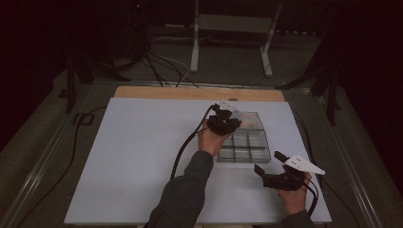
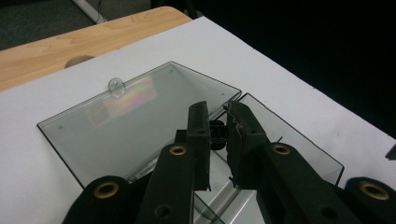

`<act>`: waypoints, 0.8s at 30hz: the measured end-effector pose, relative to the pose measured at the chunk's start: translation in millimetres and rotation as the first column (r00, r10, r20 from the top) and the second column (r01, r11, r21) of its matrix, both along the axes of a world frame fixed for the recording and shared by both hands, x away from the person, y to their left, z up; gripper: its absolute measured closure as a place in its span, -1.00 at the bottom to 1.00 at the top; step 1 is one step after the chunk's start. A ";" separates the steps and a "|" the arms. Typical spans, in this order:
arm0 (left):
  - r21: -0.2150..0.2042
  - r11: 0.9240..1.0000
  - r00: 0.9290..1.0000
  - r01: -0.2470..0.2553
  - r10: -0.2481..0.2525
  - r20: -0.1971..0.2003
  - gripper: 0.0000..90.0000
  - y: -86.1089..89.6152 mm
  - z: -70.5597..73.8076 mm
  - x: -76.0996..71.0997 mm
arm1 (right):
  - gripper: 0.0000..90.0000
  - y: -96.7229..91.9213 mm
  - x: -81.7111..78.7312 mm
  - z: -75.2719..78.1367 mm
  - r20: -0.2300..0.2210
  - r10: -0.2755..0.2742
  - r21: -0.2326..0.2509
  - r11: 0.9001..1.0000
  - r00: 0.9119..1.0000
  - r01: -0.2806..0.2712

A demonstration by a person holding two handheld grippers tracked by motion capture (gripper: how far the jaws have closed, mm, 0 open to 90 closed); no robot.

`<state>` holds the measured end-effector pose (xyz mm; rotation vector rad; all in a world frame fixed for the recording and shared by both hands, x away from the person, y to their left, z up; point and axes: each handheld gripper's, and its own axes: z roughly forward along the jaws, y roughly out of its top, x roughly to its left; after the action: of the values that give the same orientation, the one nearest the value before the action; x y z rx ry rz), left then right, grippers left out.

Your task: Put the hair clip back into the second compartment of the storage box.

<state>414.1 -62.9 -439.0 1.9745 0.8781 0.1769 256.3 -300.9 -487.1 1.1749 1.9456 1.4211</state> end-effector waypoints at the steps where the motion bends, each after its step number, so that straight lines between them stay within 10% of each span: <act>1: -0.001 1.000 1.000 -0.001 0.001 -0.001 0.81 -0.8 -0.5 0.1 | -1.00 -0.1 0.1 0.0 -0.001 -0.001 0.002 1.000 1.000 0.001; 24: 0.006 1.000 0.999 0.013 -0.012 -0.038 0.81 -20.4 -17.2 2.9 | -1.00 -0.6 0.7 -0.4 -0.001 0.005 0.001 1.000 1.000 -0.005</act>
<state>417.0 -83.3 -456.1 1.9947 0.8907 0.1352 257.0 -301.4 -487.4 1.1715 1.9500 1.4250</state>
